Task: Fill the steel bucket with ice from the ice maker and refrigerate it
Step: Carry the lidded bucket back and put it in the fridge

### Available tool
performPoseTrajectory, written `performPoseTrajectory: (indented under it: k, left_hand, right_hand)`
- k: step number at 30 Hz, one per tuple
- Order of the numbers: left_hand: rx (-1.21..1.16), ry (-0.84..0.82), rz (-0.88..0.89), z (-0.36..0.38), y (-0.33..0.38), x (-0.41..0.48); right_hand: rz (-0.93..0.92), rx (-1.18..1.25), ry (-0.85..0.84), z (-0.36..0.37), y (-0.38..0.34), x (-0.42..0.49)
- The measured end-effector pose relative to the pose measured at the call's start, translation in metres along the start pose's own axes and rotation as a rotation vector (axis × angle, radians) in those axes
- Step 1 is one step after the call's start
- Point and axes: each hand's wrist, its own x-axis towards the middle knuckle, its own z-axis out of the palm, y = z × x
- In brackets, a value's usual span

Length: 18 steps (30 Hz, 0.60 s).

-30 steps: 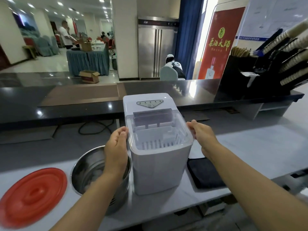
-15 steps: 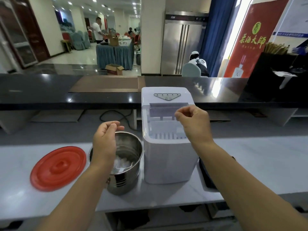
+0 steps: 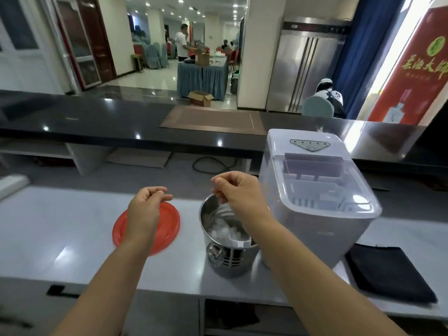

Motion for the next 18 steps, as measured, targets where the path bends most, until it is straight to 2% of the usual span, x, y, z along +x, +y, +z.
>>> performPoseTrajectory:
  k: [6,10,18]
  left_hand:
    - [0.055,0.023,-0.116,-0.077,-0.024,0.051]
    - [0.147,-0.047,-0.195,-0.117,-0.052,0.088]
    - [0.356,-0.171,-0.348,-0.156,-0.11,0.14]
  right_hand:
    - [0.121,-0.003,-0.068,0.113,0.015,0.016]
    - [0.287,-0.068,-0.036,0.168,0.06,0.03]
    - [0.577,-0.391,0.057,0.201,0.14,0.031]
